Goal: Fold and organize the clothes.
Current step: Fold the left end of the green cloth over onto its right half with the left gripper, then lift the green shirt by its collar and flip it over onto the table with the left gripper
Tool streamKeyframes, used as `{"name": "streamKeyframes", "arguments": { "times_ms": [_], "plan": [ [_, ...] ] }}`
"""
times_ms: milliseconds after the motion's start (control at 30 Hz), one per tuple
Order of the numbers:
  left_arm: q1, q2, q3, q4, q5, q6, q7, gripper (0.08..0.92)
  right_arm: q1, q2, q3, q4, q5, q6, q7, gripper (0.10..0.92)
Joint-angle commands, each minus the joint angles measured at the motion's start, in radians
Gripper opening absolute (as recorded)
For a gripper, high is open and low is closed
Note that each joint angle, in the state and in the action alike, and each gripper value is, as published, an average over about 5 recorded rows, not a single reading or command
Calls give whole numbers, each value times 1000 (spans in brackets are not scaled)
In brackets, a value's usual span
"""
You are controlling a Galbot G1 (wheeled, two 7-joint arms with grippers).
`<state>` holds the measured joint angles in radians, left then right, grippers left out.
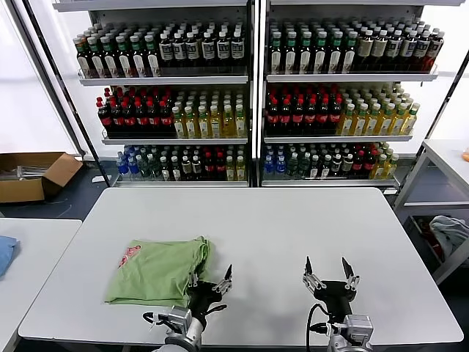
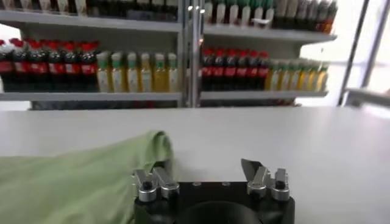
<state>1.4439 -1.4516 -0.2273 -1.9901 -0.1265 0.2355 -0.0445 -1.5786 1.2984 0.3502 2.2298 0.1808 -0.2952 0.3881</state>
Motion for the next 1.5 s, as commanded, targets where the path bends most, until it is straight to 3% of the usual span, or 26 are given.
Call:
{"name": "streamKeyframes", "arguments": {
  "times_ms": [33,133,300,433,1100,1500],
  "plan": [
    [9,24,-69,-301,-338,-13,41,794,11,-2,-11,-12,0,-1,0,823],
    [-43,86,-222,-270,-317,37,-13,819,27,-12,-22,-10,1,-4,0,823],
    [-61,235,-464,-106,-247,83,-55,823,67,-37,-40,-11,20,-9,0,823],
    [-33,284,-547,-23,-243,77,-46,823,105,-45,-56,-23,29,-17,1,823],
    [-59,244,-476,163,-251,79,25,823,116,-33,-71,-29,28,-23,-8,823],
    [-51,235,-460,191,-253,79,52,823,97,-25,-78,-26,18,-18,-11,823]
  ]
}}
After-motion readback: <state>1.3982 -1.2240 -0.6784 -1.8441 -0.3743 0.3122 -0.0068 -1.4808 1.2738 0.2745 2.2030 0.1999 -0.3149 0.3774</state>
